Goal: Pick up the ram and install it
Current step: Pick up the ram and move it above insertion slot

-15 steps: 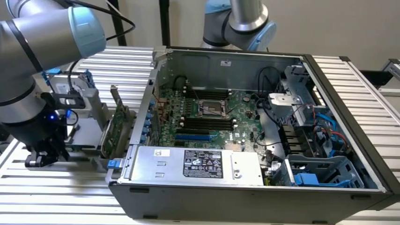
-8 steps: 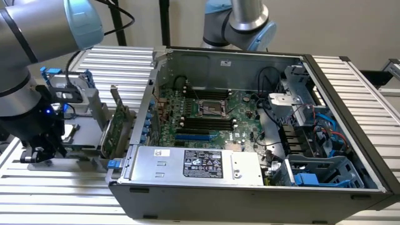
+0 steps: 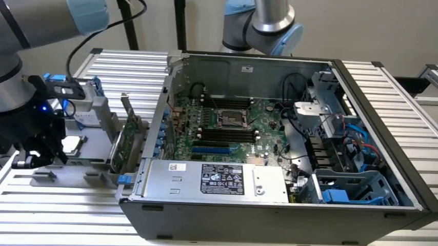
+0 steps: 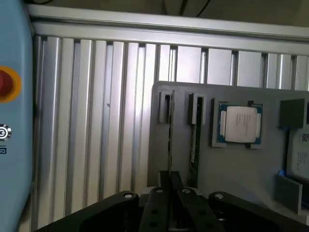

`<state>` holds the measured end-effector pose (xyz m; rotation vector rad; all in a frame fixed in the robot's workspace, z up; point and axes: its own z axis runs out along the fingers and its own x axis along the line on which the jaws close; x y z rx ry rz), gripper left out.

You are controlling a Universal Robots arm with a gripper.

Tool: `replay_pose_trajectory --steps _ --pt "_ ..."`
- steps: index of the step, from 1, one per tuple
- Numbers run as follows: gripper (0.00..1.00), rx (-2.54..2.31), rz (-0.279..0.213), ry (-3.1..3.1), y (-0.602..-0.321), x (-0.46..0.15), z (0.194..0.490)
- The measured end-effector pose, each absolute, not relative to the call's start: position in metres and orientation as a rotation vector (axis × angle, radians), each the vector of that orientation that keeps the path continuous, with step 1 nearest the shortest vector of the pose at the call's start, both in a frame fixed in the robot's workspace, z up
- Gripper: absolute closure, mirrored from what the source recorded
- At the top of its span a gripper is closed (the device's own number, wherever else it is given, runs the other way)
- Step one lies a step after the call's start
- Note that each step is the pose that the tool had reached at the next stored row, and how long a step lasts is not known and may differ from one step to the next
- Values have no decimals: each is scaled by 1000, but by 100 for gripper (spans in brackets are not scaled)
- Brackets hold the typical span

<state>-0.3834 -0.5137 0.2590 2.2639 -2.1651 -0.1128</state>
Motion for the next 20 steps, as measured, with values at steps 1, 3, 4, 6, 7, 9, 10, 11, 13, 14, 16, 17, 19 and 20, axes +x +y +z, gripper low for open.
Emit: replay_pose_trajectory --steps 1,3,4,6,7,9,10,11,13,14,16,17,19,20 --pt "100 2264 -113 -2165 -514 -382 264" --pt "100 2264 -113 -2165 -514 -379 273" --pt "100 2264 -113 -2165 -514 -377 277" --pt "100 2264 -113 -2165 -514 -372 286" --pt "100 2264 -113 -2165 -514 -370 291" --pt "100 2264 -113 -2165 -514 -363 300" --pt "100 2264 -113 -2165 -514 -360 304" --pt "100 2264 -113 -2165 -515 -356 309" --pt "100 2264 -113 -2165 -515 -348 318" --pt "100 2264 -113 -2165 -515 -344 323" --pt "100 2264 -113 -2165 -516 -336 332" --pt "100 2264 -113 -2165 -516 -332 336" --pt "100 2264 -113 -2165 -516 -323 346" --pt "100 2264 -113 -2165 -517 -319 350"
